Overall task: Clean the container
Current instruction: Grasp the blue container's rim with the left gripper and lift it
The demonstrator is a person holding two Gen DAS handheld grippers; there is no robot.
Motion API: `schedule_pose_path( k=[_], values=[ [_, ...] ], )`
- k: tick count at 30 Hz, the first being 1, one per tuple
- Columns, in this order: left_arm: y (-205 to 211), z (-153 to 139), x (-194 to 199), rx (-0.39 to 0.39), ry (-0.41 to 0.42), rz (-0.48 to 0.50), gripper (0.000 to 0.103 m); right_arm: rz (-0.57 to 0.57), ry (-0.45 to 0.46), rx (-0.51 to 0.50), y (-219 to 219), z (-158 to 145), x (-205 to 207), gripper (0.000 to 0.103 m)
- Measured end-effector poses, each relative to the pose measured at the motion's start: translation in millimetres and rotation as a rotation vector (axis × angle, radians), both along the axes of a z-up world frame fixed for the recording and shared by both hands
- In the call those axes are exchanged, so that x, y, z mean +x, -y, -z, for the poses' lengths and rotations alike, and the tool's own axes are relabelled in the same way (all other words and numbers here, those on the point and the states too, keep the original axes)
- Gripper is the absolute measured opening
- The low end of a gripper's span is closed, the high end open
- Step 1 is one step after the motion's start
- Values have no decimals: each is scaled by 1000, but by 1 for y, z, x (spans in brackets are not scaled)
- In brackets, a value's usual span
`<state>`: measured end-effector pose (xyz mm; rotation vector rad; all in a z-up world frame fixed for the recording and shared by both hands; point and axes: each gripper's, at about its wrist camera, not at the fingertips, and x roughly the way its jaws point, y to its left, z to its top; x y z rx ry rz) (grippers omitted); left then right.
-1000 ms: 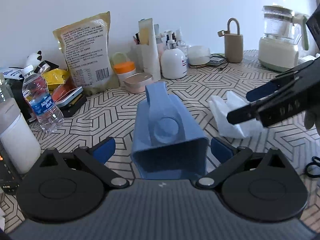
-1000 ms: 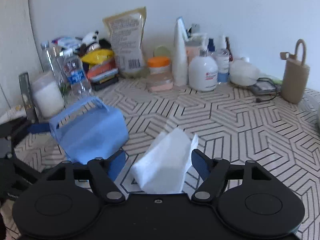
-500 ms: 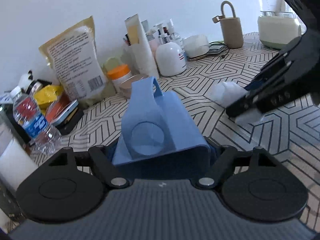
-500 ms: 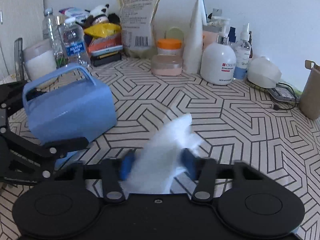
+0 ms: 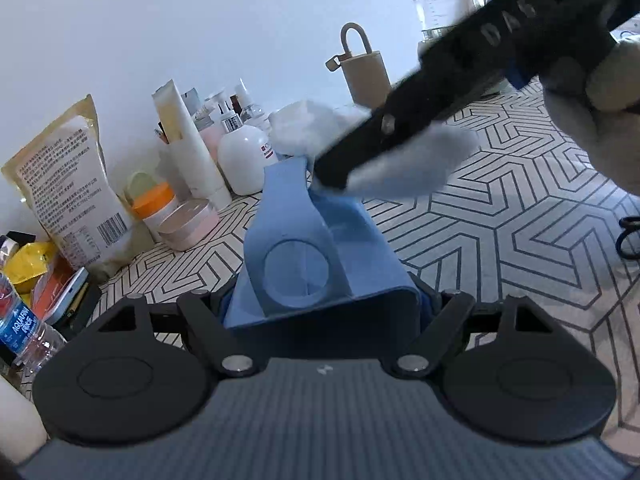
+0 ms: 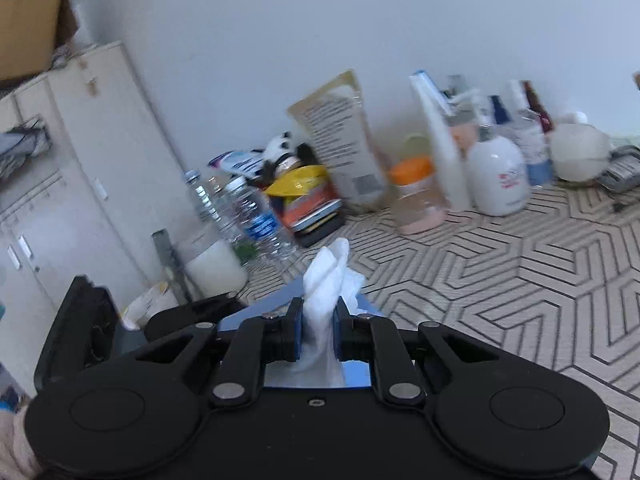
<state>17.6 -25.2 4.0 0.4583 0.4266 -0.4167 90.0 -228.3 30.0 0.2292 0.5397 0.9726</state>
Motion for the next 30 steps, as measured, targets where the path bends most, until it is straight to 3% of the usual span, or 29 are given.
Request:
schedule_pose_path(
  k=[4, 11, 21, 30],
  values=[
    [5, 1, -2, 34, 21, -37, 79, -62, 14, -42, -20, 3, -7, 17],
    [4, -1, -5, 20, 10, -52, 79, -144, 28, -36, -30, 4, -13, 17],
    [3, -2, -3, 36, 25, -67, 79, 5, -2, -34, -10, 11, 1, 16],
    [-2, -4, 2, 26, 21, -96, 79, 6, -86, -11, -1, 21, 10, 17]
  ],
)
